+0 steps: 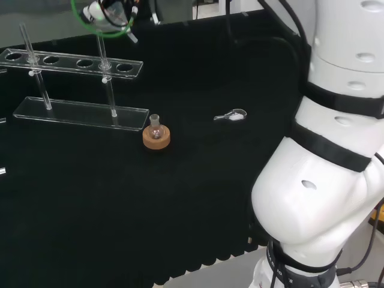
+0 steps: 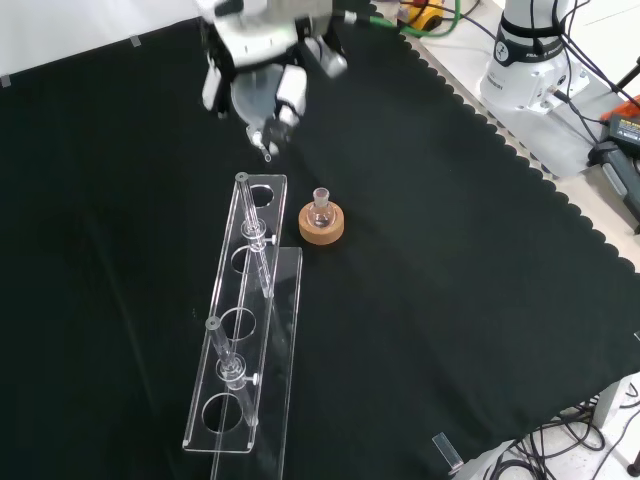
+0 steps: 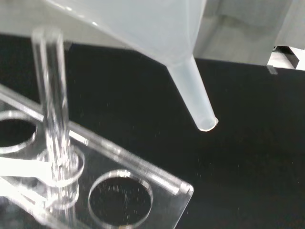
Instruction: Pick up the funnel from the transparent funnel stand.
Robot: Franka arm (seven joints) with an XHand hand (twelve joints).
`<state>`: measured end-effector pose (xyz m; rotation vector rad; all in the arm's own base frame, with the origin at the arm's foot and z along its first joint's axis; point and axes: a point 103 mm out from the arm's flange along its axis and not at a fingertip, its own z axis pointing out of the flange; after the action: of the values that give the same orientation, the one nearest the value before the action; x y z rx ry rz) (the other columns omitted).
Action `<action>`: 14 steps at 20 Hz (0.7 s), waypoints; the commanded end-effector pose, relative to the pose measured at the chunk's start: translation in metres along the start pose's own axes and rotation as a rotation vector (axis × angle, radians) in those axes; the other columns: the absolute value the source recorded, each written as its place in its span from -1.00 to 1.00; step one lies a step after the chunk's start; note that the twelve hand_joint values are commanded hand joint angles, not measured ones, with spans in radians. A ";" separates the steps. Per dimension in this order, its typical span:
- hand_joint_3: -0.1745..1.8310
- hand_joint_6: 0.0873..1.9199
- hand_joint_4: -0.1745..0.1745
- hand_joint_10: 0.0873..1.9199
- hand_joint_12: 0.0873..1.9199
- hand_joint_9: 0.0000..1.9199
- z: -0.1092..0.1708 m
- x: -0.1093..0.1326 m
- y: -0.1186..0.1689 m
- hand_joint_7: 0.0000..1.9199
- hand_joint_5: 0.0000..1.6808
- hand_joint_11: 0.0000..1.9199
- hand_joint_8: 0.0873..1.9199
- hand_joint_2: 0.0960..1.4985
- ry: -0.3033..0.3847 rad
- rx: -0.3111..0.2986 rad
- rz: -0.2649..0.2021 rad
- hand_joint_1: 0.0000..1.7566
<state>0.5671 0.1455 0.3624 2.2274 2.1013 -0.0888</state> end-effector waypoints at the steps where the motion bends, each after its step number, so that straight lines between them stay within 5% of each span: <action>1: -0.18 0.35 1.00 0.36 0.21 1.00 -0.101 -0.077 -0.015 1.00 0.78 1.00 0.13 -0.02 0.338 -0.012 0.120 0.19; 4: -0.15 0.36 1.00 0.36 0.21 1.00 -0.119 -0.109 -0.028 1.00 0.78 1.00 0.13 -0.03 0.519 0.035 0.152 0.20; 9: -0.14 0.36 1.00 0.37 0.23 1.00 -0.123 -0.140 -0.059 1.00 0.79 1.00 0.13 -0.05 0.649 0.079 0.138 0.20; 14: -0.13 0.36 1.00 0.37 0.23 1.00 -0.118 -0.171 -0.101 1.00 0.79 1.00 0.13 -0.05 0.659 0.102 -0.017 0.20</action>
<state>0.5152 0.0473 0.4814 2.6589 2.2244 0.5429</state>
